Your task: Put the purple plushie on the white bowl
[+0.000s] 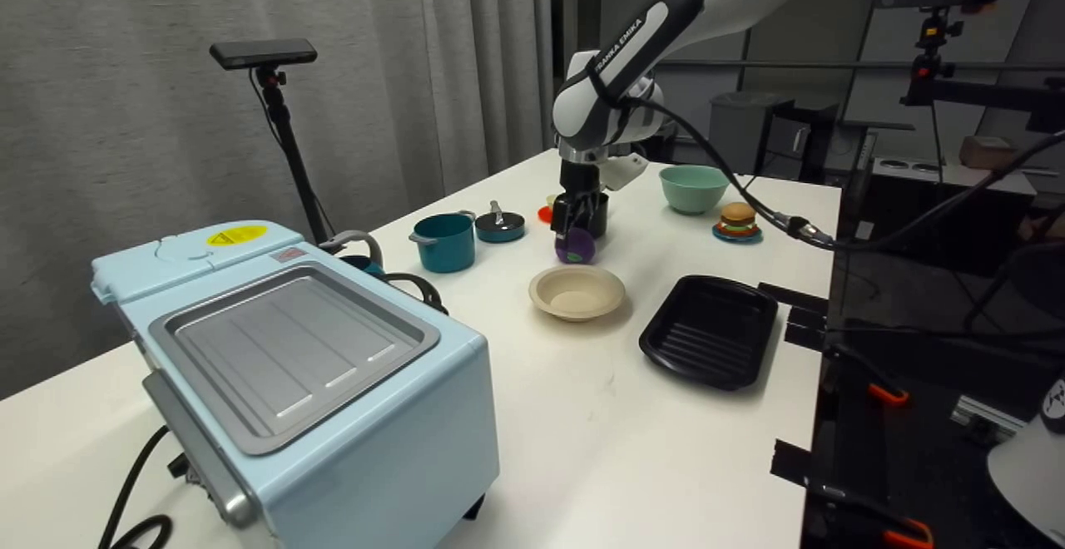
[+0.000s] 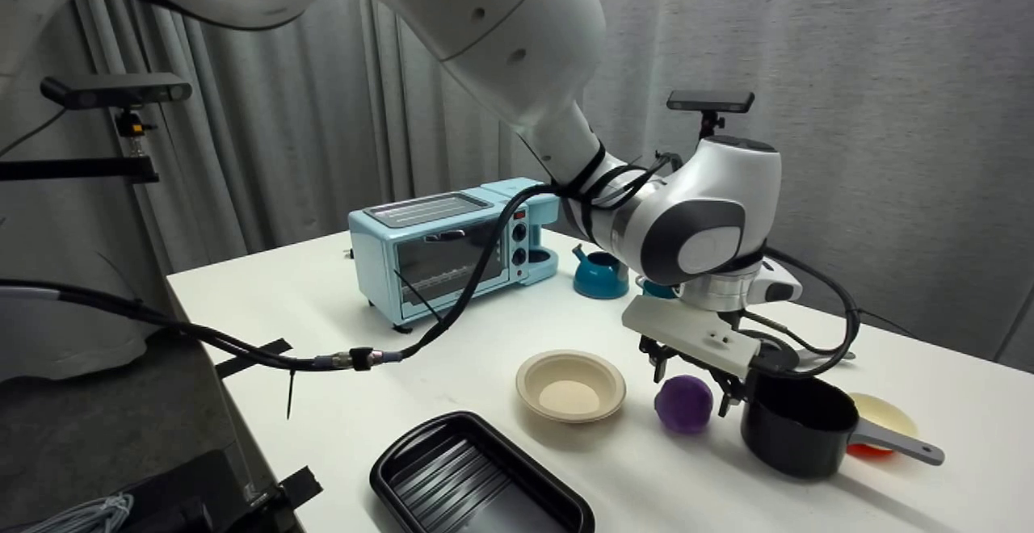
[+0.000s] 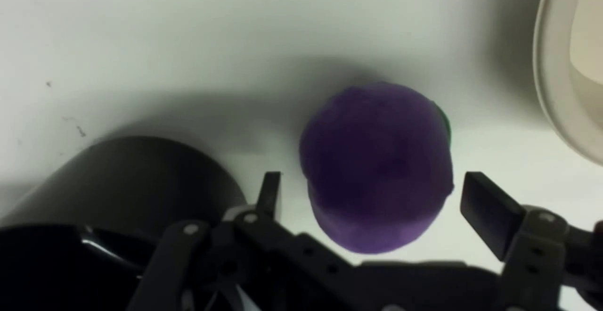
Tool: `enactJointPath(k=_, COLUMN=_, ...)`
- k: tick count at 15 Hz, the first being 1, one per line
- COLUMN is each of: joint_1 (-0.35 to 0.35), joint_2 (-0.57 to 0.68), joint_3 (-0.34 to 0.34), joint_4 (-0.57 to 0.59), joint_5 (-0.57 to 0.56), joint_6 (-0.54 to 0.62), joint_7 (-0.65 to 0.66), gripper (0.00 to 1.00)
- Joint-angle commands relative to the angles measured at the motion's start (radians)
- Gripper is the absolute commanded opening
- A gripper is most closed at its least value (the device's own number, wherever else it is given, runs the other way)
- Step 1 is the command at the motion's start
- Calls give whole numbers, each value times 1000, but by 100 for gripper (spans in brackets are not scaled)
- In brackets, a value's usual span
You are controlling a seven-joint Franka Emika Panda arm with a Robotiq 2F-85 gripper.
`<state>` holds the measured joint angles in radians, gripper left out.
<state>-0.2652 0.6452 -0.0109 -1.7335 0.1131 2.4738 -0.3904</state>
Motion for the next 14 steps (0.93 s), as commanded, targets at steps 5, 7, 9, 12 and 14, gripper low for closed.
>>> enactJointPath(k=5, joint_1=-44, joint_2=20, joint_3=31, joint_4=78, joint_5=26, joint_6=-25, joint_7=1, gripper=34)
enactJointPath(k=7, joint_1=-49, joint_2=16, joint_3=26, joint_4=86, joint_5=27, joint_6=-28, joint_7=12, gripper=19)
enactJointPath(k=9, joint_1=-50, joint_2=7, joint_3=16, joint_4=88, joint_5=23, joint_6=-29, joint_7=34, gripper=5)
enactJointPath(k=12, joint_1=-42, joint_2=-39, joint_3=6, joint_4=80, joint_5=10, joint_6=-50, joint_7=61, gripper=2)
enactJointPath(k=14, joint_1=-42, joint_2=-82, joint_3=13, joint_4=82, joint_5=14, joint_6=-76, joint_7=56, gripper=2)
